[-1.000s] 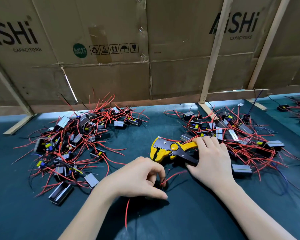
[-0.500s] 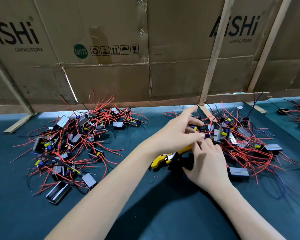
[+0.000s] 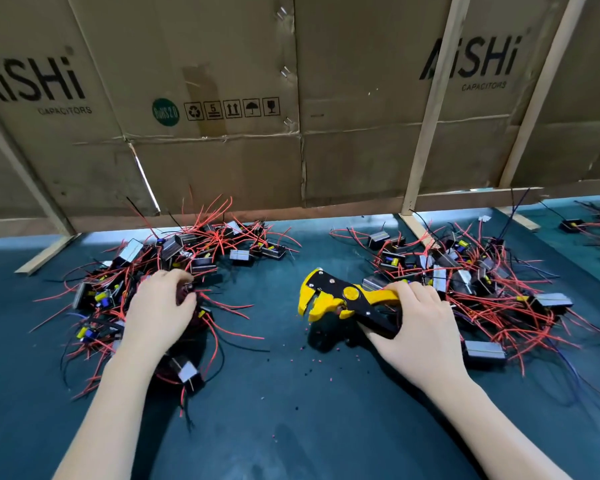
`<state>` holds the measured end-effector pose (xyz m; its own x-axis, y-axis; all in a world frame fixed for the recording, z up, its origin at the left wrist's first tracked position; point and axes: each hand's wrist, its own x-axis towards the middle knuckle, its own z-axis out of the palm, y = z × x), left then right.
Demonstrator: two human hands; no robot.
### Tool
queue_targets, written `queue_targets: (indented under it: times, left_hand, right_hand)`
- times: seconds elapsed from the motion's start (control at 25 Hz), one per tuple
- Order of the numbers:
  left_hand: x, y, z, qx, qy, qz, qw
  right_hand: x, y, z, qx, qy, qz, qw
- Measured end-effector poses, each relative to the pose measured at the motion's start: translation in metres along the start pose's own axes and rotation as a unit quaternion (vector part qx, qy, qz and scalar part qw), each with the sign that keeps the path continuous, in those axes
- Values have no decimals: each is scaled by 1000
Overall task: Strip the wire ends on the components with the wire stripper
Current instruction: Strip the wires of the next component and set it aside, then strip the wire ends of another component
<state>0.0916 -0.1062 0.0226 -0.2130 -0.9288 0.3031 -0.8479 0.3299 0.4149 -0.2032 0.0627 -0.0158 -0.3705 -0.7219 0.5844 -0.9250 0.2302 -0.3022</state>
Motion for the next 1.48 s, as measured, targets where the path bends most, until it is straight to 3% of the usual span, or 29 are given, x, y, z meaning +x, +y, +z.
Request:
queue_targets:
  times: [0.12,0.4,0.6,0.76,0.92,1.0,1.08,1.16,1.24,1.32,1.36,1.44,1.48]
  left_hand:
    - [-4,-5,6,-19,-30,-23,999]
    - [-5,-3,1,-99,63,-55,992]
    - [-6,-3,-7,-104,78,-45,990]
    - [-5,-17,-22,-68,-54,116,989]
    - [-5,-15,-10,33,-177,170,969]
    - [-5,-8,-3,90,-154,176,968]
    - [-4,-3,-2,107,-85,176,975]
    - [-6,3,-1,-10,-9,181,983]
    - [-13,18,-3,-176,33,174,968]
    - [-20,33,-6,-262,-50,186,946]
    - [-23,37,-9,-283,-150,206,925]
    - [-27,36,-21,-283,-407,241,834]
    - [-26,29,-28,-283,-485,255,787]
  right_hand:
    - [-1,4,0,6,17,2,1000]
    - [-1,10,1,12,28,15,999]
    - [-1,10,1,15,33,17,999]
    - [-1,8,0,20,29,24,999]
    - [0,6,-2,23,19,27,999]
    - [-1,6,-2,19,19,26,999]
    - [-1,6,-2,16,22,26,999]
    - [-1,6,-2,17,25,25,999]
    - [0,7,-3,20,32,25,999]
    - [0,7,-2,19,36,27,999]
    - [0,8,-2,18,37,28,999]
    - [0,9,-2,17,40,27,999]
    - [1,10,-2,14,38,29,999]
